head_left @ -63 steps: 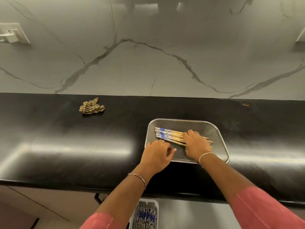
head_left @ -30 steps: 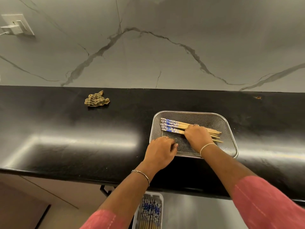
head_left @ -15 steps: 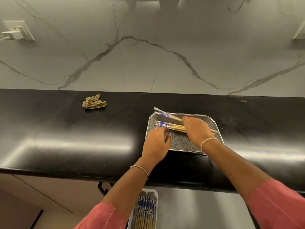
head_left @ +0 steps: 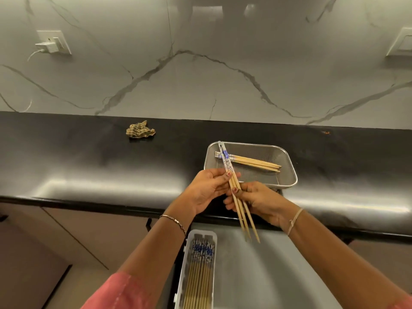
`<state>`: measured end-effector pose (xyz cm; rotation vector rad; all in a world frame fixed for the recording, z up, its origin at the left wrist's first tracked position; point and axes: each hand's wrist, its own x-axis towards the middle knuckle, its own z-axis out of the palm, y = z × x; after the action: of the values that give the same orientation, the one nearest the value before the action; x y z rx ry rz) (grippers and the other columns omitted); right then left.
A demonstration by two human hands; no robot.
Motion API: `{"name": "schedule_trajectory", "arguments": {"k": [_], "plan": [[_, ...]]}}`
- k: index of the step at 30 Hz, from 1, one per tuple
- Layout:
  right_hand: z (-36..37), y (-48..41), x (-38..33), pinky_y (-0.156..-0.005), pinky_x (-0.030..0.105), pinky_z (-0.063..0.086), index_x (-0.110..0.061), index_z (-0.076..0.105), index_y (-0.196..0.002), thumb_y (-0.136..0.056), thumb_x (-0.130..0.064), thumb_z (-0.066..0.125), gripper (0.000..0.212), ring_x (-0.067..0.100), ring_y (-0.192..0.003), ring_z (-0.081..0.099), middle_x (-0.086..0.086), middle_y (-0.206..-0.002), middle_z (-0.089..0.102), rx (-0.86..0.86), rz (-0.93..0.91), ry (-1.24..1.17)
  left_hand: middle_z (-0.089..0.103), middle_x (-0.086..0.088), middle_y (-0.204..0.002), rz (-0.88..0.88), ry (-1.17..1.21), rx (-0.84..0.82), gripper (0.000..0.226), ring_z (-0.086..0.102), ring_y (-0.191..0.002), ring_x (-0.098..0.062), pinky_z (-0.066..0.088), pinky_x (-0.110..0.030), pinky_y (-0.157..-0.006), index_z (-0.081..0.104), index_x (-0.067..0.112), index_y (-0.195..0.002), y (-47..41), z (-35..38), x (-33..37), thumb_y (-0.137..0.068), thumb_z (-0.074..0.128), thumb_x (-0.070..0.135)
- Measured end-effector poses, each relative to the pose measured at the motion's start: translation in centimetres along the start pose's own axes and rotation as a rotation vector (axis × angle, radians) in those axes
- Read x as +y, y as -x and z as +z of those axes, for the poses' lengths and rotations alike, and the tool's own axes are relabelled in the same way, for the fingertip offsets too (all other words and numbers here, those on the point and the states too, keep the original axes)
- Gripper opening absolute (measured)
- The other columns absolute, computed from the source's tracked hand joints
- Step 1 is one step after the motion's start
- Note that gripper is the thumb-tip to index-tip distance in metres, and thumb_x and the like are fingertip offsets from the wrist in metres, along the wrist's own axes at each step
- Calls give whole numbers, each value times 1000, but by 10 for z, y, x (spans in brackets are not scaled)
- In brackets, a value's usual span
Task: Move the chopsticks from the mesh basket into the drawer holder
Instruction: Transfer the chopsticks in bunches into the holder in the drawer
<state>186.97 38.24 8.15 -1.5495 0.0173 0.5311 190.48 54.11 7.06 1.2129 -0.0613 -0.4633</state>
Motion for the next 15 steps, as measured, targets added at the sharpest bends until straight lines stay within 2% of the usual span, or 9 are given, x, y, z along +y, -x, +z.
{"name": "schedule_trajectory", "arguments": {"k": [7,10,13,15], "plan": [[38,17,51,-85,34,58,-3,69,-100,-95,-15,52,21,23,-87,72,12,-87,74,-123,135,-208,72,-16,-109,-120,-70,31,27,70,-92,-23,58,-32,-83,66,1,-111,47,-26,-40,-87,66,12],[53,21,74,-91,37,56,-3,68,-108,-97,-19,51,26,27,-97,71,15,-99,74,-129,194,-211,73,-16,-105,-130,-139,71,25,72,-90,-22,59,-30,-80,69,1,-107,64,-38,-57,-86,69,14],[70,25,94,-83,31,58,-4,66,-113,-97,-22,51,29,24,-99,71,14,-108,73,-105,232,-122,74,-15,-97,-146,-158,138,26,73,-84,-20,59,-28,-76,67,-3,-109,79,-47,-70,-87,67,9],[79,29,104,-76,26,59,-6,67,-111,-97,-21,52,26,22,-97,72,13,-107,74,-88,243,-69,74,-16,-97,-175,-154,176,26,73,-85,-22,60,-32,-79,66,-4,-109,87,-54,-77,-86,67,8]]}}
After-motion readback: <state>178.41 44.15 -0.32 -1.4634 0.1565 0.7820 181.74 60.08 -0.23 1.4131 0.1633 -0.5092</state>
